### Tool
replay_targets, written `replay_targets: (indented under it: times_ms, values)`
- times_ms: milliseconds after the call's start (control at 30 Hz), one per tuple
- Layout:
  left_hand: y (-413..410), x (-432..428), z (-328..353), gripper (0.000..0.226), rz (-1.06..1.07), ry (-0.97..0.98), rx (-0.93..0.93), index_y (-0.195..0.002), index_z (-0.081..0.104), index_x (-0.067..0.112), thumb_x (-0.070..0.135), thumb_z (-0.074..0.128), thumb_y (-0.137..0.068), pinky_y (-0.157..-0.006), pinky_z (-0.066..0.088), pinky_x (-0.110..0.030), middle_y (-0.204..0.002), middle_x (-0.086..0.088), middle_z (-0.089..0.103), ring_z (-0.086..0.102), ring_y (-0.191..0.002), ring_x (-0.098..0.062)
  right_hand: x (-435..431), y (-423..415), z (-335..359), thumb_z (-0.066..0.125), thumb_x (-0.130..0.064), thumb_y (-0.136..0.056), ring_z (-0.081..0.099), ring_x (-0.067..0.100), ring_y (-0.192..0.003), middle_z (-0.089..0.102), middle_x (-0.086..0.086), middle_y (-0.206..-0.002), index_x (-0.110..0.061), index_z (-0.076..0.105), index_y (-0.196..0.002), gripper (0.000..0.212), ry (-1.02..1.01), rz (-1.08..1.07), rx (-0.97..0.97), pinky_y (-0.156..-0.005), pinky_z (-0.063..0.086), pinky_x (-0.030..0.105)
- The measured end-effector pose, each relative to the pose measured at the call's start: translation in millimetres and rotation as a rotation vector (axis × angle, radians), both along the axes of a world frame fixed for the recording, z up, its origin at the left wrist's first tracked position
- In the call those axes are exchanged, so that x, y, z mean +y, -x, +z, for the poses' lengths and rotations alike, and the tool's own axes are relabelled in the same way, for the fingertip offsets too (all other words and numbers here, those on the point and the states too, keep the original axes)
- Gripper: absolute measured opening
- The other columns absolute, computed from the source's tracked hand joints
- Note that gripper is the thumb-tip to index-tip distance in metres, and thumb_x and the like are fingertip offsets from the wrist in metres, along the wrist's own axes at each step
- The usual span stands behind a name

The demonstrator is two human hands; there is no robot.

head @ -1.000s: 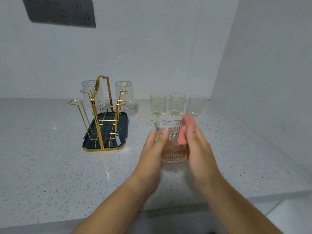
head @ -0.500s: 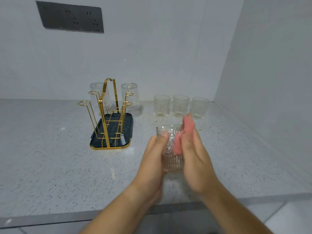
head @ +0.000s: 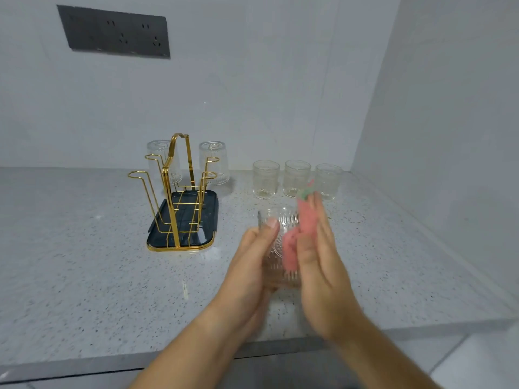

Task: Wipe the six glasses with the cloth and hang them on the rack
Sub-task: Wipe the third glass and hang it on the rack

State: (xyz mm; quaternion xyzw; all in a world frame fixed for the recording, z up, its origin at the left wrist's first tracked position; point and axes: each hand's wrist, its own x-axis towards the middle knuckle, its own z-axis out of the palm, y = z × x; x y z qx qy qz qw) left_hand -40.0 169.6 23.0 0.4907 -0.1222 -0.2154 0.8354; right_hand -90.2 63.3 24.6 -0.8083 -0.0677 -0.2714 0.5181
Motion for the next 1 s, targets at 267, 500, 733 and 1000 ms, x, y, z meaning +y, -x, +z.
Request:
replay_targets:
  times_ms: [267,500,733,1000]
  values:
    - [1.2,-0.2,4.1,0.051,-0.021,0.085,0.041,-0.098,0.086,0.032,0.052,0.039,-0.105,-0.095,0.054,-0.039,-0.100,0.004,0.083,0.078,-0.098,-0.010,8.5,10.1,-13.2,0.018,-0.045,-0.109,0.008,-0.010,-0.152,0.007,-0.032,-0.165,-0.035,0.014,-0.162,0.054,0.091,0.036,0.052,-0.121,0.009,0.009]
    - [-5.1,2.6,-4.2,0.087,-0.026,-0.040,0.034,-0.141,0.055,0.010,0.067,0.076,-0.079,-0.112,0.046,-0.062,-0.135,-0.027,0.065,0.065,-0.125,-0.044,7.1,13.6,-11.6,0.015,-0.058,-0.105,0.007,0.000,-0.156,0.005,-0.029,-0.167,-0.042,0.017,-0.160,0.058,0.131,-0.006,0.022,-0.128,0.011,0.025]
    - [-6.1,-3.4,6.0,0.046,-0.096,0.044,0.037,-0.095,0.084,0.019,0.044,0.047,-0.103,-0.090,0.057,-0.043,-0.105,-0.008,0.079,0.076,-0.097,-0.024,-2.3,-1.0,10.8,0.017,-0.058,-0.104,0.030,-0.006,-0.143,0.039,-0.022,-0.153,-0.034,0.032,-0.157,0.060,0.025,-0.009,0.094,-0.127,0.022,0.029]
    - [-21.3,3.2,0.1,0.083,-0.019,0.070,0.084,-0.145,0.054,0.007,0.048,0.086,-0.080,-0.097,0.059,-0.042,-0.138,-0.017,0.067,0.071,-0.120,-0.027,11.3,6.9,-13.5,0.021,-0.046,-0.108,0.003,0.002,-0.157,-0.005,-0.024,-0.169,-0.046,0.011,-0.159,0.052,0.184,0.002,-0.029,-0.128,0.019,0.046]
